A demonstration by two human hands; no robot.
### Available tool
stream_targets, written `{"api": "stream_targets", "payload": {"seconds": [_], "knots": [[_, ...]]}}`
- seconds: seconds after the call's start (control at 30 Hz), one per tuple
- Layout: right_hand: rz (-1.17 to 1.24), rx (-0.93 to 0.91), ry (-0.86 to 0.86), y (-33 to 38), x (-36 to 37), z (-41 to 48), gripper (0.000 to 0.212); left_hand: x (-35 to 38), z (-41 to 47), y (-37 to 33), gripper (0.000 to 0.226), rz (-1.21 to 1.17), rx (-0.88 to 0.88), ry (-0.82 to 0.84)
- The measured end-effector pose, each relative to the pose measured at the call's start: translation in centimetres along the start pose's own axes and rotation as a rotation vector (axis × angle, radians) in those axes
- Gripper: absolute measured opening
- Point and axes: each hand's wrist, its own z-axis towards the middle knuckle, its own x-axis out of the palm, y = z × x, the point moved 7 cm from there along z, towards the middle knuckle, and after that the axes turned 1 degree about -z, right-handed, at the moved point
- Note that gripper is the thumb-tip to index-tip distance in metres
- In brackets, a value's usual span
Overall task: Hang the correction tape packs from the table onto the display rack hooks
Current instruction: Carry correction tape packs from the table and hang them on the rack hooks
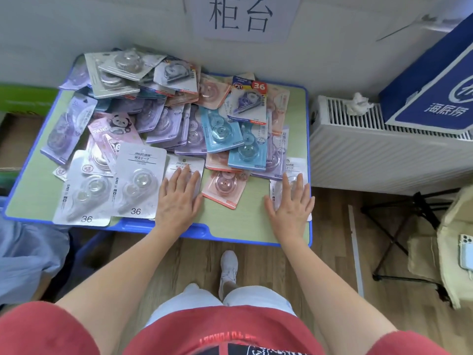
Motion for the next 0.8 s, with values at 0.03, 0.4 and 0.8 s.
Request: {"api": "stream_targets", "payload": {"seconds": [0.03,0.4,0.8], "knots": [[0.011,-0.007,-0.012,-0.1,0.0,0.0,0.069,-0.1,0.0,0.0,0.055,-0.005,0.000,-0.013],[0.040,0.086,-0.061,-0.3,0.1,-1.7,0.066,0.1,-1.8,-0.1,0.076,-0.076,-0.037,0.003],[-0.040,0.270,0.049,-1.1,0.6,-9.3,0.067,0.8,-5.1,0.4,0.083,-0.008,0.027,0.075]]}}
